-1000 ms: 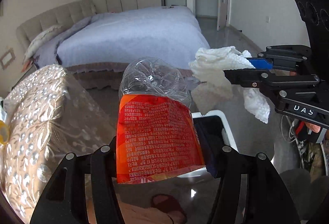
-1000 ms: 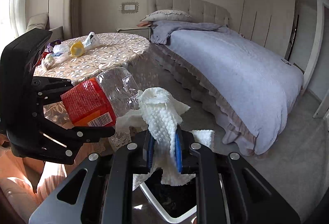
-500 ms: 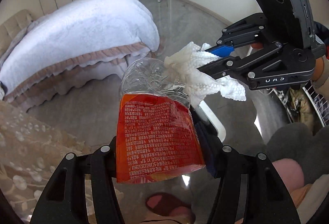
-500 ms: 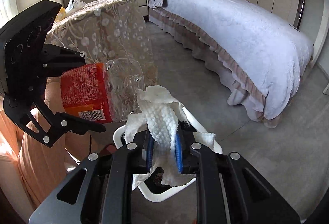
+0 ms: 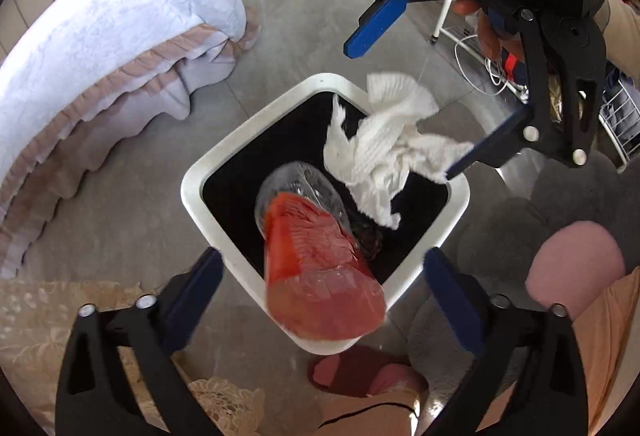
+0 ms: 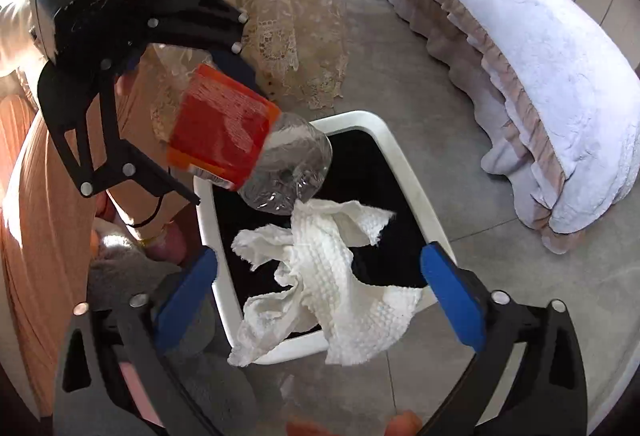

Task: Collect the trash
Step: 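Open both tools to drop the bottle and tissue into the bin, then move both tools back over the table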

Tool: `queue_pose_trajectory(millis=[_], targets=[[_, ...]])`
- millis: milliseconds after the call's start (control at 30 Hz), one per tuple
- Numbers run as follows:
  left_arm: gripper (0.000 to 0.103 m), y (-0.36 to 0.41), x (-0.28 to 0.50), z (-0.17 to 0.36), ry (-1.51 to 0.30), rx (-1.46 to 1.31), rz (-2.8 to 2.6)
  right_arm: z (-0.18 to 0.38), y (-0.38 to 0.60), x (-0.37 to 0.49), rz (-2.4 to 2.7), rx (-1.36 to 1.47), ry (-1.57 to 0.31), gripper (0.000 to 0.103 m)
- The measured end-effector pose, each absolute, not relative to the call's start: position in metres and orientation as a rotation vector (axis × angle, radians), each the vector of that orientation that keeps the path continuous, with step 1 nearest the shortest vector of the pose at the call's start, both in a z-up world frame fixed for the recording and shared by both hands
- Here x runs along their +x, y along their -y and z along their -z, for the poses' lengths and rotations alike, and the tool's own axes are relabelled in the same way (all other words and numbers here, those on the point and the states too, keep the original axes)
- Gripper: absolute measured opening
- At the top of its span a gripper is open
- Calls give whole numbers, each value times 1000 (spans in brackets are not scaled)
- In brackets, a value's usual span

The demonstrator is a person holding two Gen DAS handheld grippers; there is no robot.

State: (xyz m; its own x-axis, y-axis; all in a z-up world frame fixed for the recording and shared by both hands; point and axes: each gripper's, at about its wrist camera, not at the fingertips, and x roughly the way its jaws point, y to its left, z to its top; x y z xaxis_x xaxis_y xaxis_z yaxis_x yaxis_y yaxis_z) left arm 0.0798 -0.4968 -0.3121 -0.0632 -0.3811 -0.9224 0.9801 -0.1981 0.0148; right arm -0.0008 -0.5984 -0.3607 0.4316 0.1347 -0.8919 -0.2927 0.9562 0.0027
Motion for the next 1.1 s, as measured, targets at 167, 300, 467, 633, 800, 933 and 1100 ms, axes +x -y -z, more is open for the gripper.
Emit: queue_pose_trajectory(millis=[167,300,467,633,800,933,1100], targets=[[98,499,81,315,-810,1049,1540,363,601,5,-291,-169,-1101,100],[98,495,78,311,-799,1078,1550,357,601,3,-296,-180,-1107,100],[98,491,77,296,-782,1055,1551,348,594,-1,-289,-197,-1099,100],[98,484,73,281,-752,1032,1545,333,583,-6,-288,-237,-1075,100],[98,472,68,263,-709,1030,1531,308,569,-11,-295,-275,-1022,100],[98,459,66,245,-678,1007,1512,287,556,-12,-307,-298,-981,100],[98,435,68,223,-656,942,1461,261,539,-9,-304,-337,-915,100]])
